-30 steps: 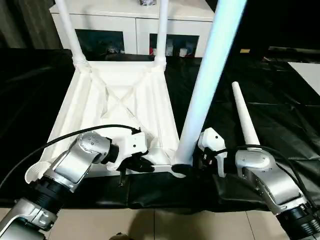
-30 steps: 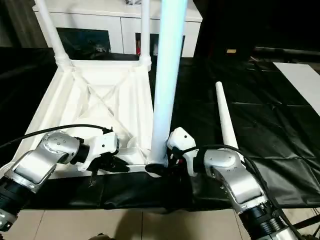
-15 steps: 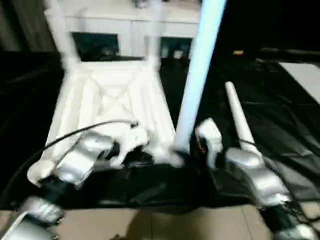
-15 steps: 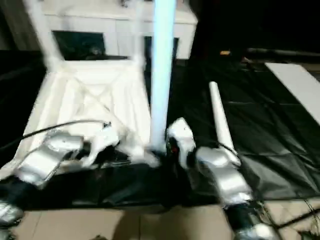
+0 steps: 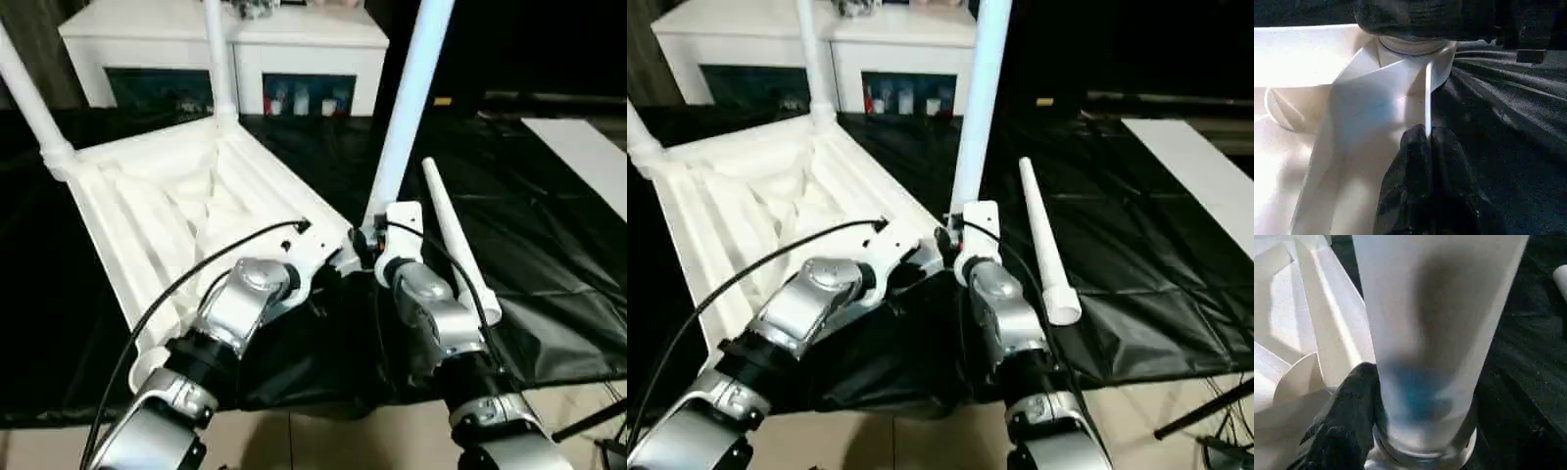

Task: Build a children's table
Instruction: Rotate leg to tighten

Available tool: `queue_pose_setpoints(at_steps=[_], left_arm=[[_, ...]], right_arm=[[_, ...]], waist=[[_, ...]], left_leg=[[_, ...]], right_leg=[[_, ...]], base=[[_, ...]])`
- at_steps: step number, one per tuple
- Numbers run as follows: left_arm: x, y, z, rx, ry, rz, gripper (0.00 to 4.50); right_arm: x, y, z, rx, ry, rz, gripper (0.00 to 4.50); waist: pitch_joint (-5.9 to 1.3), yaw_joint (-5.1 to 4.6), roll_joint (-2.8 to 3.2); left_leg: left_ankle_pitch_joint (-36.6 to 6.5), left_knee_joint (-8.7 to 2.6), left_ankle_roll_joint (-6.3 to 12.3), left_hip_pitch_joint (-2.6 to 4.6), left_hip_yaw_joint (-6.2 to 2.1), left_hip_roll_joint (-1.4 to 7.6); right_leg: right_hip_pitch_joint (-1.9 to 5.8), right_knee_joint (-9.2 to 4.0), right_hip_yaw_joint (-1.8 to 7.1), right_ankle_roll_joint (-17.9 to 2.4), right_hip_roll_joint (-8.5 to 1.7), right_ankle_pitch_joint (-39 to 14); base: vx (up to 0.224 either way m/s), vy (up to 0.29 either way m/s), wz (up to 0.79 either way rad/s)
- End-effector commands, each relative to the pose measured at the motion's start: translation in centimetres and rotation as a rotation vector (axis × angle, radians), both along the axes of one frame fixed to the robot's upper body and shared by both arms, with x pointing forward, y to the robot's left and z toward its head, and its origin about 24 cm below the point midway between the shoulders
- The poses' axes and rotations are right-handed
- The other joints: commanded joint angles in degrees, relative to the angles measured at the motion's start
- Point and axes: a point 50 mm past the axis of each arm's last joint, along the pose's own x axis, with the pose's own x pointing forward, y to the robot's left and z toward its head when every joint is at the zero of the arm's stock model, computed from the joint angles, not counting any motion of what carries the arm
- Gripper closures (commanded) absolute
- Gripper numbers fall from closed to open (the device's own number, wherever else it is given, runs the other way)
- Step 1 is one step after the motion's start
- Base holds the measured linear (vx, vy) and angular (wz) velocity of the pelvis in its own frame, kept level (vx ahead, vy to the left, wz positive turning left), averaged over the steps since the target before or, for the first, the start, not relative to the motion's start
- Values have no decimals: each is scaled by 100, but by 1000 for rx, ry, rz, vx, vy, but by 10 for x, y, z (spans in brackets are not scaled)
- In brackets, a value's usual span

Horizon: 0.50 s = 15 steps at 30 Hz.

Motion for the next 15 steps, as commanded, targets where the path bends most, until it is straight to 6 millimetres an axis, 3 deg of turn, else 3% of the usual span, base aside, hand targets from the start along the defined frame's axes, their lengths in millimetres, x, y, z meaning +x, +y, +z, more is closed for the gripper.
queue_pose_setpoints(at_steps=[1,6,10,12,15], left_arm=[[7,4,5,60,-62,11,450],[5,20,4,87,-62,-9,450],[-1,31,5,99,-70,-104,450],[-6,39,5,104,-50,-144,450],[-15,47,6,86,-7,-249,450]], right_arm=[[-11,22,-10,41,33,128,122],[-8,3,4,13,-56,114,77],[-13,-14,14,-37,-105,205,53],[-19,-22,19,-62,-122,307,53],[-33,-31,25,-80,-132,493,53]], waist=[[-272,25,76],[-264,14,59],[-265,37,56],[-263,41,95],[-274,76,102]], left_leg=[[-1813,-472,-128,56,-124,254],[-1808,-479,-80,28,-125,259],[-1619,-477,-14,11,-121,266],[-1579,-464,1,38,-98,274],[-1364,-457,106,29,-99,299]], right_leg=[[179,-490,249,-916,-421,-1390],[198,-507,244,-895,-424,-1588],[218,-492,250,-913,-413,-1384],[189,-474,261,-1010,-411,-1248],[231,-427,261,-1091,-407,-802]], base=[[0,0,0],[0,0,0],[0,0,0],[0,0,0],[0,0,0]])
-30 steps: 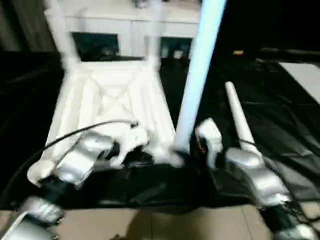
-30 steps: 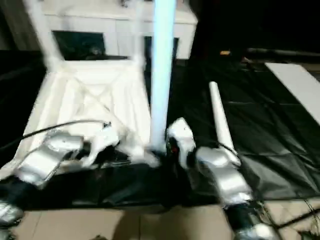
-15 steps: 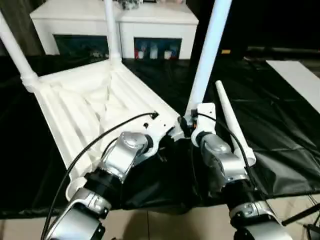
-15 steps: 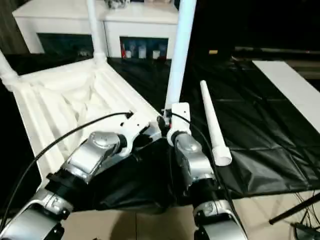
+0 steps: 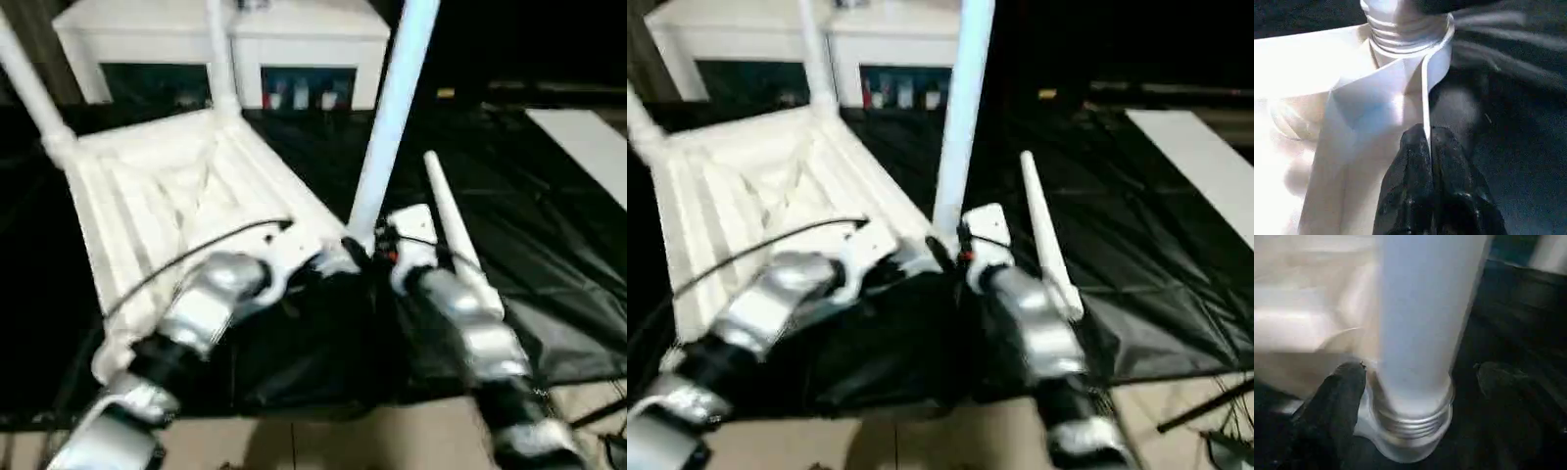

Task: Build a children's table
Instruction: Rotate leg to tighten

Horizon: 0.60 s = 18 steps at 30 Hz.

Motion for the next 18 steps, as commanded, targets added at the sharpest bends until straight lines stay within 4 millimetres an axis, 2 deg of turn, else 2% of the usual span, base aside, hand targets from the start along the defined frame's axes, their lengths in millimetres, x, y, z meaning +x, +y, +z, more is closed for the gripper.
queue_pose_setpoints(at_steps=[1,2,4,5,7,9,11,12,15,16,17,18], left_arm=[[-16,1,-3,2,67,-166,450],[-20,4,-2,1,87,-218,450],[-29,8,-2,10,124,-304,450],[-38,13,1,28,170,-417,450],[-39,13,2,25,177,-423,450],[-40,13,4,20,183,-434,450],[-40,13,4,20,186,-440,450],[-40,13,4,25,190,-445,450],[-39,17,4,38,192,-435,450],[-38,18,5,45,190,-437,450],[-38,18,5,45,189,-435,450],[-38,18,5,45,189,-435,450]], right_arm=[[-15,-2,7,-20,4,213,53],[-21,-5,8,-37,16,276,53],[-28,-9,9,-58,36,362,53],[-36,-13,9,-71,74,454,53],[-37,-13,9,-77,80,472,53],[-38,-12,8,-84,90,503,53],[-39,-11,8,-86,98,521,53],[-40,-10,8,-94,103,534,53],[-42,-9,6,-107,125,569,53],[-43,-8,5,-111,140,593,68],[-44,-8,4,-118,144,598,87],[-44,-8,4,-120,144,598,89]], waist=[[-310,35,51],[-313,63,55],[-305,74,52],[-293,93,46],[-295,115,50],[-269,150,69],[-270,176,67],[-272,204,37],[-276,221,35],[-276,226,30],[-286,239,-8],[-284,244,4]], left_leg=[[-1344,-422,144,55,-99,284],[-1315,-414,172,56,-97,305],[-1288,-417,228,67,-87,299],[-1328,-423,254,80,-75,307],[-1370,-428,229,91,-80,317],[-1572,-433,137,151,-57,328],[-1655,-452,40,138,-76,334],[-1656,-454,8,138,-78,335],[-1618,-450,-3,131,-75,321],[-1580,-448,3,118,-76,314],[-1502,-439,31,109,-80,315],[-1420,-438,41,99,-79,315]], right_leg=[[271,-418,260,-1128,-414,-810],[291,-395,260,-1169,-420,-707],[286,-398,256,-1237,-414,-672],[268,-410,259,-1278,-420,-771],[269,-405,260,-1291,-428,-879],[195,-441,269,-1317,-420,-1133],[221,-438,269,-1283,-432,-1278],[222,-428,270,-1241,-439,-1327],[228,-433,275,-1170,-440,-1335],[238,-431,277,-1150,-443,-1334],[252,-418,276,-1132,-457,-1329],[251,-419,275,-1122,-456,-1294]], base=[[0,0,0],[0,0,0],[0,0,0],[0,0,0],[0,0,0],[0,0,0],[0,0,0],[0,0,0],[0,0,0],[0,0,0],[0,0,0],[0,0,0]])
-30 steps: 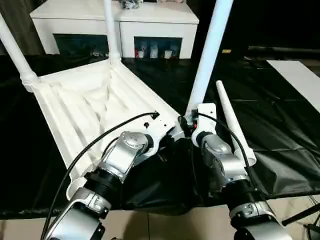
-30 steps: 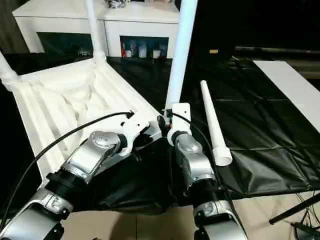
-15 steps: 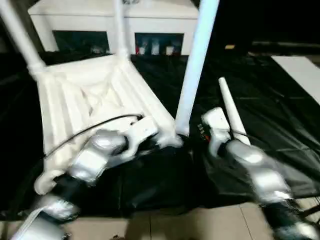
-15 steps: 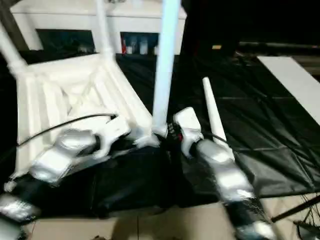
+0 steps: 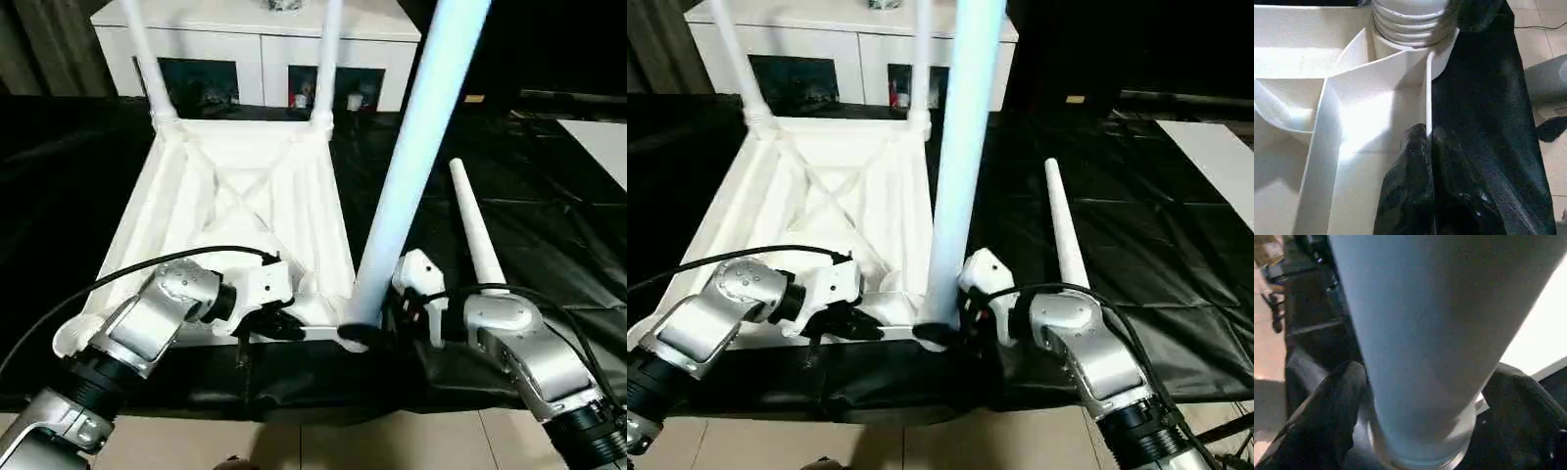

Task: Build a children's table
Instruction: Rotate leg to tighten

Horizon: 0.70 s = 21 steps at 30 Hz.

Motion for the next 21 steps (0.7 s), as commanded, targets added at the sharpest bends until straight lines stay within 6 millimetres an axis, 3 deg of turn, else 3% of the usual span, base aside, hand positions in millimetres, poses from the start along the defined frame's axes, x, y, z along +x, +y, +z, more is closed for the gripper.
queue_pose_setpoints(at_steps=[1,2,4,10,15,17,19,21], left_arm=[[-2,-4,0,11,4,-37,450],[-2,-4,0,12,3,-36,450],[-2,-3,0,14,3,-37,450],[-1,-2,0,17,1,-34,450],[1,-2,0,19,-5,-24,450],[4,-4,-1,-1,4,34,450],[7,-7,-2,-20,10,83,450],[12,-12,-4,-36,-1,156,450]], right_arm=[[1,2,5,-22,-21,34,89],[0,1,3,-36,-16,40,116],[0,1,3,-38,-11,44,116],[1,1,3,-39,-9,41,175],[4,3,1,-2,-1,-13,184],[9,7,-2,60,21,-98,185],[13,9,-7,76,26,-178,185],[21,11,-15,76,33,-302,186]], waist=[[-294,-24,7],[-302,-26,0],[-303,-24,3],[-310,-18,7],[-313,-24,8],[-302,-40,6],[-275,-59,5],[-268,-111,3]], left_leg=[[-1397,-438,37,99,-91,317],[-1320,-430,48,92,-89,313],[-1280,-423,72,95,-86,310],[-1253,-414,78,96,-86,306],[-1229,-407,91,88,-84,299],[-1314,-413,67,84,-85,293],[-1584,-419,-56,101,-86,283],[-1766,-441,-178,84,-118,279]], right_leg=[[218,-398,264,-1120,-447,-1269],[225,-384,262,-1135,-444,-1175],[223,-380,258,-1157,-440,-1112],[233,-375,255,-1167,-434,-1084],[237,-366,252,-1206,-435,-1025],[229,-379,255,-1182,-432,-1176],[186,-431,260,-1114,-443,-1709],[196,-446,247,-981,-447,-2114]], base=[[0,0,0],[0,0,0],[0,0,0],[0,0,0],[0,0,0],[0,0,0],[0,0,0],[0,0,0]])
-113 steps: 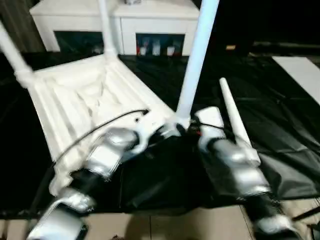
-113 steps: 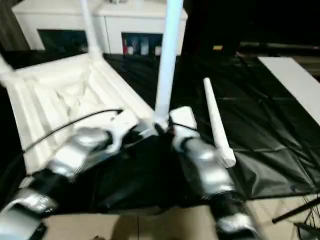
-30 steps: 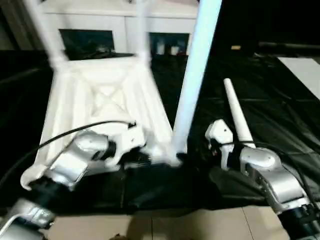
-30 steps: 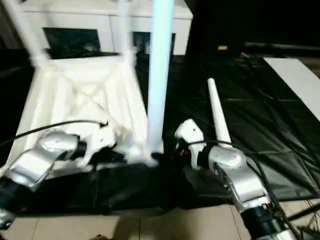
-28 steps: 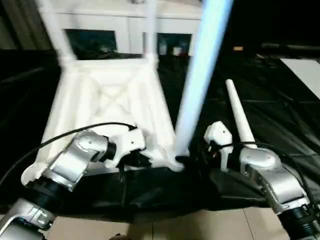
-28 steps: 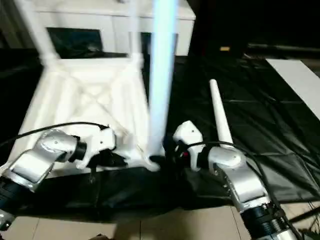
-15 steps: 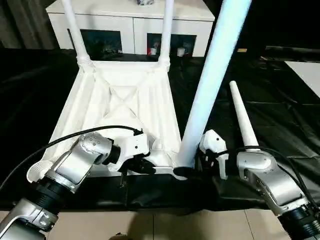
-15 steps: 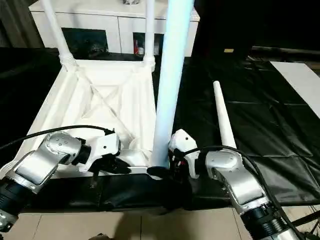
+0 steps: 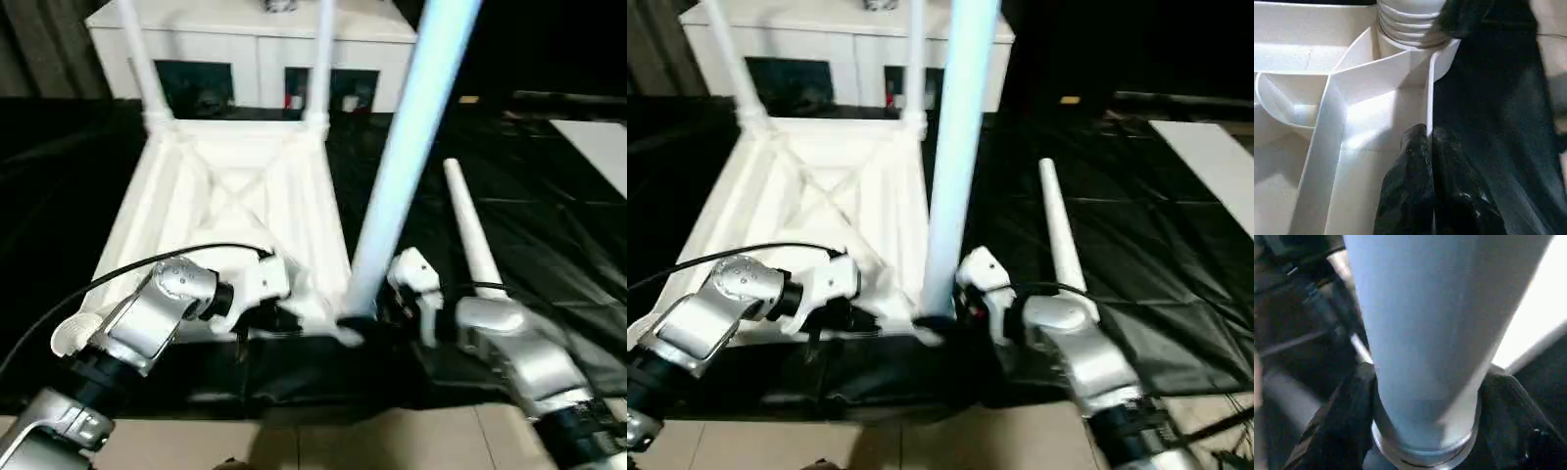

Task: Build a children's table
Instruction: Rotate leg to tighten

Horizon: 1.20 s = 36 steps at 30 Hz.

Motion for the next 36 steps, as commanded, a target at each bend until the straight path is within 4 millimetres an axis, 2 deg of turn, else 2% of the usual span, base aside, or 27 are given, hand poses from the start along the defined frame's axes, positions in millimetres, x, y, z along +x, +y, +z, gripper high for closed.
queue_pose_setpoints(at_steps=[1,4,6,8,9,10,13,15,16,17,19,21,22,26,28,29,30,31,34,36], left_arm=[[4,-13,-1,-21,-6,42,450],[15,-29,-5,-49,-33,202,450],[21,-41,-8,-59,-35,305,450],[27,-58,-13,-55,-60,411,450],[29,-64,-14,-55,-78,433,450],[30,-70,-14,-59,-92,451,450],[32,-83,-17,-27,-155,440,450],[33,-83,-17,-13,-172,429,450],[33,-82,-17,-8,-183,422,450],[34,-76,-15,9,-201,392,450],[34,-74,-15,12,-203,387,450],[34,-64,-16,26,-205,383,450],[33,-57,-16,30,-199,387,450],[30,-49,-15,21,-197,339,450],[25,-40,-15,16,-171,285,450],[19,-34,-14,14,-159,207,450],[13,-30,-14,13,-143,133,450],[10,-27,-14,12,-128,106,450],[4,-22,-14,6,-80,55,450],[-8,-10,-12,33,-24,-82,450]], right_arm=[[11,0,-5,-10,14,-136,186],[25,6,-21,-2,83,-411,186],[33,10,-31,-35,116,-580,186],[39,19,-40,-76,137,-719,186],[41,24,-41,-77,137,-752,186],[42,29,-42,-72,140,-767,186],[44,63,-33,-40,92,-623,186],[44,67,-29,-3,76,-589,186],[44,68,-26,17,66,-582,152],[46,65,-17,48,9,-569,131],[47,64,-15,49,-5,-567,117],[49,54,-9,65,-49,-585,94],[50,47,-5,73,-64,-591,82],[48,35,-1,45,-102,-560,69],[42,22,3,5,-136,-485,69],[36,14,5,-18,-155,-395,69],[29,9,7,-23,-161,-309,69],[26,7,8,-21,-161,-264,69],[19,4,10,-26,-160,-181,69],[5,-4,13,-53,-140,-3,69]], waist=[[-259,-21,17],[-248,-162,14],[-255,-246,10],[-248,-290,23],[-258,-294,30],[-255,-299,20],[-277,-275,14],[-280,-276,6],[-278,-269,10],[-281,-261,1],[-290,-245,2],[-287,-243,1],[-298,-237,5],[-293,-222,12],[-304,-179,15],[-306,-181,27],[-323,-159,23],[-323,-152,23],[-327,-131,49],[-322,-93,47]], left_leg=[[-1852,-471,-200,72,-131,277],[-2080,-468,-296,59,-162,251],[-2133,-469,-319,26,-202,230],[-2289,-455,-319,52,-204,217],[-2381,-423,-329,108,-203,209],[-2414,-423,-317,122,-204,210],[-2359,-452,-179,80,-196,222],[-2347,-461,-162,68,-189,226],[-2357,-468,-151,72,-185,232],[-2356,-472,-138,67,-182,233],[-2311,-473,-120,58,-177,237],[-2275,-479,-90,63,-165,239],[-2176,-475,-84,40,-167,236],[-2019,-481,-49,27,-157,248],[-1829,-478,-25,19,-156,271],[-1700,-481,15,11,-145,278],[-1619,-454,81,36,-120,276],[-1526,-449,149,26,-115,274],[-1355,-451,200,37,-111,291],[-1277,-452,247,41,-103,300]], right_leg=[[186,-510,238,-963,-451,-2225],[161,-554,216,-854,-457,-2647],[182,-585,186,-720,-464,-2901],[126,-631,170,-624,-454,-3137],[83,-674,179,-605,-472,-3196],[76,-676,180,-588,-454,-3153],[107,-645,188,-628,-430,-2637],[120,-625,193,-664,-422,-2473],[121,-615,197,-693,-418,-2397],[130,-607,199,-718,-424,-2356],[135,-604,209,-724,-438,-2323],[128,-604,216,-738,-423,-2295],[153,-585,215,-769,-434,-2214],[159,-571,218,-845,-428,-2041],[200,-540,230,-870,-428,-1723],[199,-506,234,-943,-414,-1414],[196,-492,243,-999,-411,-1188],[218,-473,243,-1073,-412,-1035],[230,-441,234,-1207,-413,-776],[251,-430,236,-1260,-411,-683]], base=[[0,0,0],[0,0,0],[0,0,0],[0,0,0],[0,0,0],[0,0,0],[0,0,0],[0,0,0],[0,0,0],[0,0,0],[0,0,0],[0,0,0],[0,0,0],[0,0,0],[0,0,0],[0,0,0],[0,0,0],[0,0,0],[0,0,0],[0,0,0]])
